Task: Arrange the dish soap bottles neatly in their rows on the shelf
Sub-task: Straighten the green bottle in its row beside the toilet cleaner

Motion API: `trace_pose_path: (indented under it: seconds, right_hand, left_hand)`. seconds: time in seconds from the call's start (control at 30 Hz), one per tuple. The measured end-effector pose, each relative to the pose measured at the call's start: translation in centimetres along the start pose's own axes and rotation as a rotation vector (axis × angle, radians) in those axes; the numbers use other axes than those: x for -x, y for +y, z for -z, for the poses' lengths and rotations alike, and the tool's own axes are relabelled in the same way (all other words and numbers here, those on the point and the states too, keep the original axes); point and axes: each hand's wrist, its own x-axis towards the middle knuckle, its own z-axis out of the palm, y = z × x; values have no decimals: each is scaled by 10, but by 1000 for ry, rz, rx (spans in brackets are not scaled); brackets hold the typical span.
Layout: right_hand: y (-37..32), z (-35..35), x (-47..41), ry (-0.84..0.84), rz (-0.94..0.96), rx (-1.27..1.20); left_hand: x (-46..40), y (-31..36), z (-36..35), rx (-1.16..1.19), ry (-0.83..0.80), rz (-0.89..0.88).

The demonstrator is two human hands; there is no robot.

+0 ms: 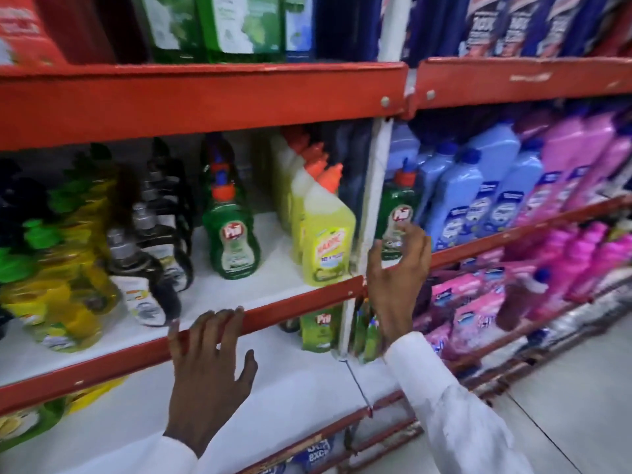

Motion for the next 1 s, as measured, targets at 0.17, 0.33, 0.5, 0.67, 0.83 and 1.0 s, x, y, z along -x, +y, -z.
trace_pose_path:
  seconds: [0.17,0.33,0.5,0.67,0.83,1.0]
  right_hand:
    - [34,-14,-46,-51,-216,54]
    - [45,-33,-63,-90,-246,172]
    - [41,-34,-68,-16,-297,125]
    - [24,-14,-62,176,-252,14]
    - [-24,17,-39,266,-131,-122]
    - [-76,14,20,16,-100,-239]
  left_hand:
    - [1,1,-4,-58,26,-4]
    - [1,1,-4,-85,6,7]
    - [2,2,-1,-95,-20,9]
    - [2,1,0,-97,-49,11]
    - [2,-2,2,-79,-74,12]
    - [2,-8,7,-22,-94,-12]
